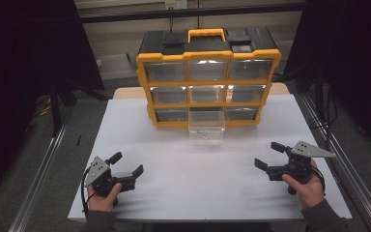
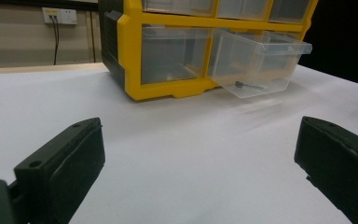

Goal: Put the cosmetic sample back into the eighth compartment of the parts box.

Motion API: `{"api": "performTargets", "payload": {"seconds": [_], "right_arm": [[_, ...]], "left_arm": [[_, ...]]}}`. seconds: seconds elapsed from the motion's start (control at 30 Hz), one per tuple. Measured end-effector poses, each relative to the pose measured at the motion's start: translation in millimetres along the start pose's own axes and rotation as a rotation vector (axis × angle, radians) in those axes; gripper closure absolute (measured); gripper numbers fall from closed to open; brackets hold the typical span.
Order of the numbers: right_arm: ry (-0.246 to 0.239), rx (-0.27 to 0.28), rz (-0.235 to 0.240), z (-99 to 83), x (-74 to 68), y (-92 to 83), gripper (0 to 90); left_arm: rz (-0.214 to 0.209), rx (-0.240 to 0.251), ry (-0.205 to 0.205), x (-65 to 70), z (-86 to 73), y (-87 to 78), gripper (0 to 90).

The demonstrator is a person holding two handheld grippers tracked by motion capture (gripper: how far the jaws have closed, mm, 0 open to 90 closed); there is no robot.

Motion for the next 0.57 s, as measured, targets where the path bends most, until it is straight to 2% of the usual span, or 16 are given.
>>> {"api": "performTargets", "payload": {"seconds": [0.4, 0.5, 0.57], "right_arm": [[0.01, 0.016, -0.026, -12.4, 3.5, -11.3, 2.0], [0.009, 0.016, -0.03, -15.4, 4.1, -12.8, 1.9], [0.008, 0.023, -0.031, -15.3, 3.6, -13.1, 1.8]], "left_arm": [[0.002, -0.004, 0.005, 0.0, -0.2, -0.1, 1.7], [-0.012, -0.003, 0.006, 1.2, 0.0, -0.1, 1.7], [-0.001, -0.002, 0.002, 0.8, 0.1, 0.0, 1.7]]}}
Point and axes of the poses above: each handheld gripper's, and its own axes: y roughly forward along the jaws, z roughly out of its top, x roughly to its right, the point moved 7 cm from there along y, roughly forward along the jaws, and after that the axes turned 1 degree about x, right-handed, at the moved point
